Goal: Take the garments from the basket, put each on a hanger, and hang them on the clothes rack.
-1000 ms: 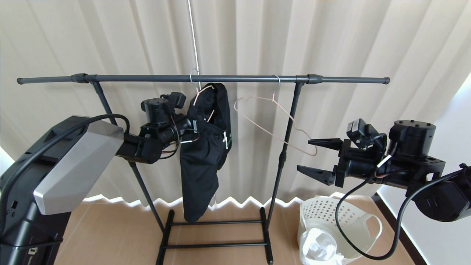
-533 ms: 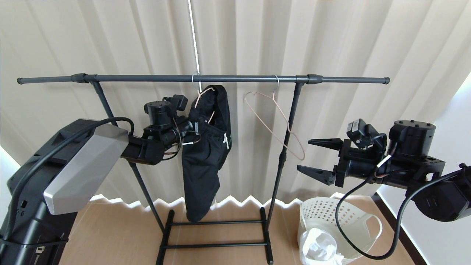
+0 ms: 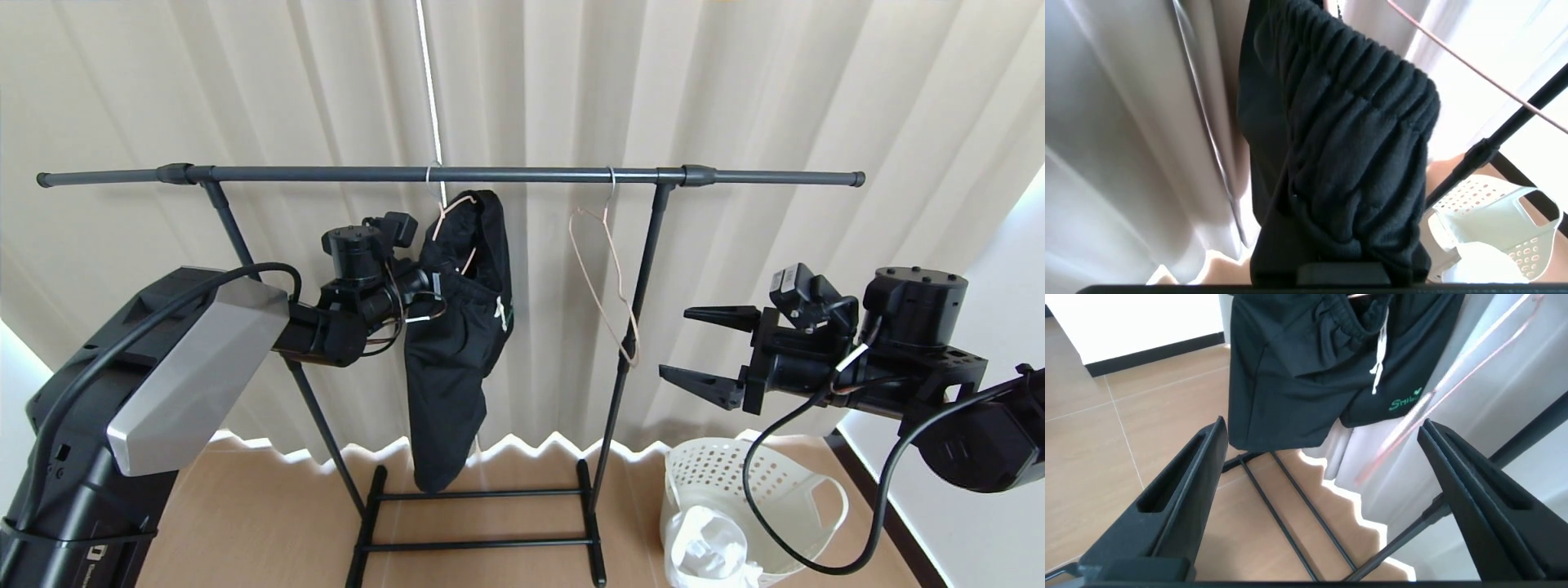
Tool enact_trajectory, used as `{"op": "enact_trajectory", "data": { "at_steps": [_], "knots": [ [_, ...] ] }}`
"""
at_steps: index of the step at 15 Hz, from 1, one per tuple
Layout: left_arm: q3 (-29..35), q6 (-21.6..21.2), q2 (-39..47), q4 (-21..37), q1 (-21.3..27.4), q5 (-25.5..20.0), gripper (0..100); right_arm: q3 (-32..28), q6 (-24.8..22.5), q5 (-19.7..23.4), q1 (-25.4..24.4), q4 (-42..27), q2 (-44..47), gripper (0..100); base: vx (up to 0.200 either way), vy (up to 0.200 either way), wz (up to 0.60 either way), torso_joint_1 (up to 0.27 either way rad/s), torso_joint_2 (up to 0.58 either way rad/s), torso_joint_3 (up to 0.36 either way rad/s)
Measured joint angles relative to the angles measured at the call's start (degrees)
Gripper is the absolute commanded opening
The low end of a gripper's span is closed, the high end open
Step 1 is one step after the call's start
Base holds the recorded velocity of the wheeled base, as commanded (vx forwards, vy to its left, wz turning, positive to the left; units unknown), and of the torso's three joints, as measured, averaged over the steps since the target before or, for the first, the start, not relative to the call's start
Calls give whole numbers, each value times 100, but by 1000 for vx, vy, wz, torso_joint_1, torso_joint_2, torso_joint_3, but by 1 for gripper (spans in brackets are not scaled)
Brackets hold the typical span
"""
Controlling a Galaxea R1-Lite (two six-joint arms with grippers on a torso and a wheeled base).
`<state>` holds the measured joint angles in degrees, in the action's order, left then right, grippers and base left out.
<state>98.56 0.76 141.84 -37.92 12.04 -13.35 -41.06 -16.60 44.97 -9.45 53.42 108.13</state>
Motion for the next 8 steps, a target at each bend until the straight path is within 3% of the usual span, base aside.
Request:
{"op": "enact_trajectory", "data": {
  "at_steps": [8],
  "knots": [
    [78, 2, 59, 130, -9, 0, 0, -21, 2, 0, -5, 0, 50, 100, 0, 0, 0, 0, 0, 0]
  ]
}}
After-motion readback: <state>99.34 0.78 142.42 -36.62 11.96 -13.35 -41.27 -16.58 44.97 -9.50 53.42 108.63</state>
